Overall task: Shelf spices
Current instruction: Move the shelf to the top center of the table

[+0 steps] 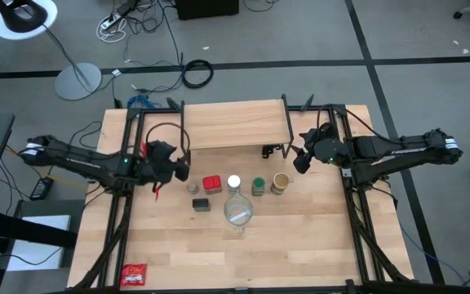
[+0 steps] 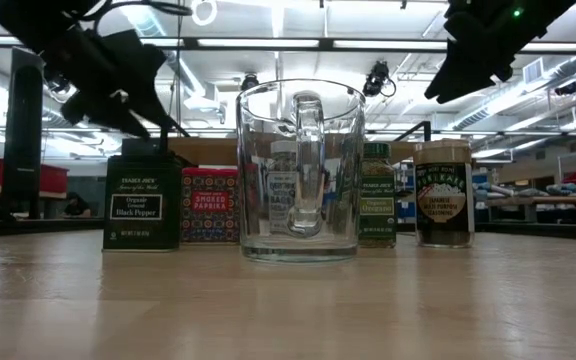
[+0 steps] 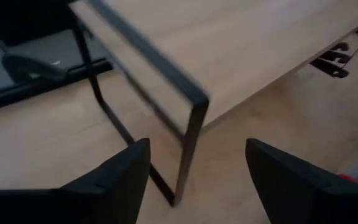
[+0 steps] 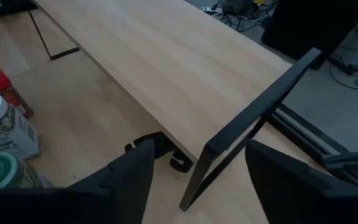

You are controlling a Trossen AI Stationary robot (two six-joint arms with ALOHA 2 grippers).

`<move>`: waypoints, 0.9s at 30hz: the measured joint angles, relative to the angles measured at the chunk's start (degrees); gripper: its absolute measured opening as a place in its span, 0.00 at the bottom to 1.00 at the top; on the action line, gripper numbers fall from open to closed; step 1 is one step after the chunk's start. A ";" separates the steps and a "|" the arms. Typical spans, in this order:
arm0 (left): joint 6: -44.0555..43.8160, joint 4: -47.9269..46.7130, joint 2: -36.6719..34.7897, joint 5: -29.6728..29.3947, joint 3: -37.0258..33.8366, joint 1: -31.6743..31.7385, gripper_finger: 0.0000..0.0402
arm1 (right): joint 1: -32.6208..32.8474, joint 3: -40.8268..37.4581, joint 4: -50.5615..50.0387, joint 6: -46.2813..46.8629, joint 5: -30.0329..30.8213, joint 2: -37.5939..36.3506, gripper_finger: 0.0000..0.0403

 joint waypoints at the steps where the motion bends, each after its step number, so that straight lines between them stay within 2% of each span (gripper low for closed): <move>1: -1.17 -0.34 0.02 -0.97 -0.52 -0.68 0.67 | 0.00 0.00 -0.03 0.00 -0.01 0.00 0.64; 5: -2.30 -0.43 -0.04 -4.74 -0.84 -2.58 0.67 | -0.26 -1.41 2.22 0.70 -0.02 0.01 0.65; 13: -0.19 -0.64 -0.02 -9.58 -0.84 -2.39 0.65 | -0.97 -7.36 14.30 0.40 2.38 0.02 0.57; 27: 0.65 -0.42 -0.02 -11.01 -0.84 -1.54 0.62 | -1.79 -14.75 25.63 2.02 4.46 0.94 0.52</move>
